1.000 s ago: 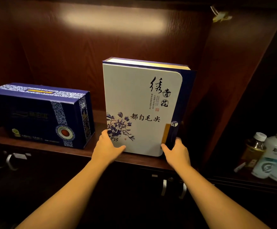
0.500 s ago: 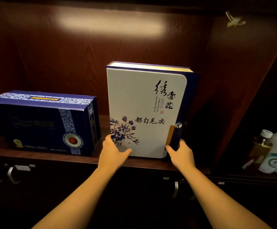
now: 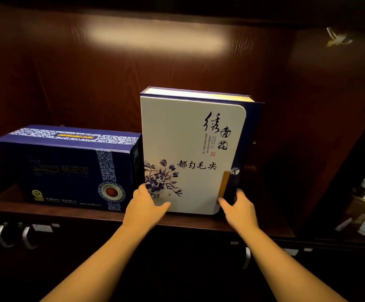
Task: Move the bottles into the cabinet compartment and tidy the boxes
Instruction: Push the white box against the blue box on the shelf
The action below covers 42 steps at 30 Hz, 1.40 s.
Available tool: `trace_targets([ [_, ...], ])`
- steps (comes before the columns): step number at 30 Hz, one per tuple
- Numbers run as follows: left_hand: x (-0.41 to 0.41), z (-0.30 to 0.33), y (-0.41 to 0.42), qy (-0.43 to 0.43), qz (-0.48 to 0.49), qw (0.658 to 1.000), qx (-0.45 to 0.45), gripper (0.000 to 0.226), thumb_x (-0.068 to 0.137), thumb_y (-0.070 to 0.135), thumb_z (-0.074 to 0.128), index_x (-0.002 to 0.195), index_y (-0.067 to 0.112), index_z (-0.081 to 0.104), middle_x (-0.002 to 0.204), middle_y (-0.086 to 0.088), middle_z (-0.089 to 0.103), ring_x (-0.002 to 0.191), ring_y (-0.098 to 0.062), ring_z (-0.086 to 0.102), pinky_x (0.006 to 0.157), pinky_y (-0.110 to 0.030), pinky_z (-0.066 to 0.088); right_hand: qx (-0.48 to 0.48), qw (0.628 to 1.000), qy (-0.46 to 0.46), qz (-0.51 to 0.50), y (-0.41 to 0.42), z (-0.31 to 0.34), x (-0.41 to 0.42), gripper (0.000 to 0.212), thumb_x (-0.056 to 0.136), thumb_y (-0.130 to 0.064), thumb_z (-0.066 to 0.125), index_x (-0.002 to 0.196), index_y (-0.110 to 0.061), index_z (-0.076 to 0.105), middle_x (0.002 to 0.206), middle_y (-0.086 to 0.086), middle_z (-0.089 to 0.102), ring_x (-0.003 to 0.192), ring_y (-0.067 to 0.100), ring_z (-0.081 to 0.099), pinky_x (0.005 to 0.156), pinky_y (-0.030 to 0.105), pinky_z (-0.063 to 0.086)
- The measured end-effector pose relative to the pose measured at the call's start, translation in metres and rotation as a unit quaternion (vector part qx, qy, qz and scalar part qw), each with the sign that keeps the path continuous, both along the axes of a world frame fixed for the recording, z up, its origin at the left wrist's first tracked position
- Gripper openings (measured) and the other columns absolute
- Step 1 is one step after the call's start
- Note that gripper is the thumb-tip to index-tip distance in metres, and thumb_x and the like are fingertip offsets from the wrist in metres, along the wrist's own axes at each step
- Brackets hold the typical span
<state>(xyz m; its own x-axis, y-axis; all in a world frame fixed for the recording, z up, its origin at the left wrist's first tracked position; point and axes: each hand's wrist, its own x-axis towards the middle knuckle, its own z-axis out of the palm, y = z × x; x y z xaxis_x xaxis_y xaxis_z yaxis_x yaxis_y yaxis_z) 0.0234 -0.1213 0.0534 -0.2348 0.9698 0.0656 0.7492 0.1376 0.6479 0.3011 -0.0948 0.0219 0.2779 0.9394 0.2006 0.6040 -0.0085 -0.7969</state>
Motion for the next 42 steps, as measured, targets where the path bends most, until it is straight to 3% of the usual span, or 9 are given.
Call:
trace_targets([
  [2,-0.013,0.019,-0.006,0.096,-0.015,0.995,0.011,0.076,0.077,0.064,0.07,0.133,0.017,0.048,0.121,-0.004,0.061,0.105,-0.027,0.062,0.081,-0.038,0.052,-0.005,1.0,-0.004,0.0,0.001,0.0,-0.001,0.042,0.086,-0.042,0.071,0.122,-0.028,0.055,0.101,-0.01,0.061,0.084,0.011,0.054,0.069,0.026,0.044],
  [5,-0.04,0.053,-0.011,0.194,-0.034,0.966,0.168,0.046,0.079,0.062,0.067,0.107,0.025,0.063,0.09,0.009,0.063,0.082,-0.015,0.061,0.066,-0.031,0.051,-0.022,1.0,-0.004,0.014,0.005,0.003,0.002,0.049,0.077,-0.051,0.076,0.114,-0.034,0.049,0.099,-0.012,0.058,0.086,0.012,0.054,0.069,0.028,0.044],
  [7,-0.061,0.077,-0.008,0.24,-0.049,0.922,0.299,0.042,0.077,0.053,0.073,0.102,0.02,0.064,0.088,0.004,0.06,0.083,-0.02,0.056,0.066,-0.034,0.049,-0.028,0.999,0.007,0.022,0.009,0.006,0.005,0.06,0.07,-0.055,0.08,0.115,-0.033,0.047,0.1,-0.012,0.057,0.089,0.014,0.054,0.073,0.031,0.046],
  [9,-0.081,0.096,0.0,0.294,-0.056,0.891,0.343,0.062,0.073,0.051,0.079,0.116,0.011,0.06,0.105,-0.008,0.061,0.098,-0.031,0.054,0.077,-0.045,0.051,-0.026,0.999,0.022,0.023,0.012,0.008,0.005,0.071,0.067,-0.055,0.083,0.123,-0.029,0.047,0.104,-0.011,0.056,0.093,0.015,0.054,0.076,0.033,0.046],
  [12,-0.098,0.109,0.016,0.36,-0.047,0.901,0.239,0.107,0.066,0.071,0.075,0.147,0.011,0.04,0.147,-0.013,0.045,0.137,-0.037,0.036,0.108,-0.055,0.037,-0.02,0.999,0.043,0.024,0.015,0.009,0.001,0.08,0.065,-0.054,0.085,0.131,-0.028,0.048,0.108,-0.008,0.058,0.099,0.018,0.057,0.078,0.033,0.047],
  [14,-0.102,0.106,0.025,0.381,-0.054,0.904,0.185,0.115,0.066,0.083,0.064,0.154,0.018,0.028,0.158,-0.008,0.033,0.146,-0.034,0.024,0.115,-0.056,0.024,-0.015,0.999,0.047,0.017,0.016,0.008,-0.002,0.08,0.066,-0.053,0.085,0.132,-0.028,0.049,0.109,-0.007,0.058,0.102,0.02,0.058,0.079,0.034,0.047],
  [25,-0.101,0.095,0.045,0.403,-0.071,0.897,0.169,0.11,0.067,0.082,0.06,0.154,0.023,0.028,0.158,-0.005,0.035,0.145,-0.033,0.028,0.114,-0.059,0.024,0.0,0.998,0.055,0.02,0.017,0.01,-0.004,0.074,0.065,-0.049,0.087,0.127,-0.029,0.053,0.106,-0.01,0.059,0.097,0.014,0.055,0.081,0.032,0.046],
  [33,-0.106,0.087,0.048,0.418,-0.069,0.886,0.187,0.103,0.068,0.081,0.061,0.152,0.028,0.033,0.154,-0.007,0.041,0.141,-0.037,0.034,0.109,-0.065,0.024,-0.001,0.995,0.078,0.059,0.02,0.008,-0.02,0.071,0.068,-0.045,0.086,0.129,-0.032,0.052,0.116,-0.01,0.062,0.106,0.014,0.058,0.09,0.035,0.048],
  [42,-0.102,0.085,0.051,0.373,-0.076,0.907,0.18,0.098,0.068,0.074,0.068,0.152,0.035,0.034,0.158,0.006,0.035,0.143,-0.039,0.028,0.107,-0.073,0.018,-0.002,0.997,0.065,0.029,0.013,0.01,-0.027,0.065,0.075,-0.042,0.083,0.13,-0.028,0.052,0.115,-0.006,0.063,0.111,0.023,0.06,0.085,0.034,0.046],
])
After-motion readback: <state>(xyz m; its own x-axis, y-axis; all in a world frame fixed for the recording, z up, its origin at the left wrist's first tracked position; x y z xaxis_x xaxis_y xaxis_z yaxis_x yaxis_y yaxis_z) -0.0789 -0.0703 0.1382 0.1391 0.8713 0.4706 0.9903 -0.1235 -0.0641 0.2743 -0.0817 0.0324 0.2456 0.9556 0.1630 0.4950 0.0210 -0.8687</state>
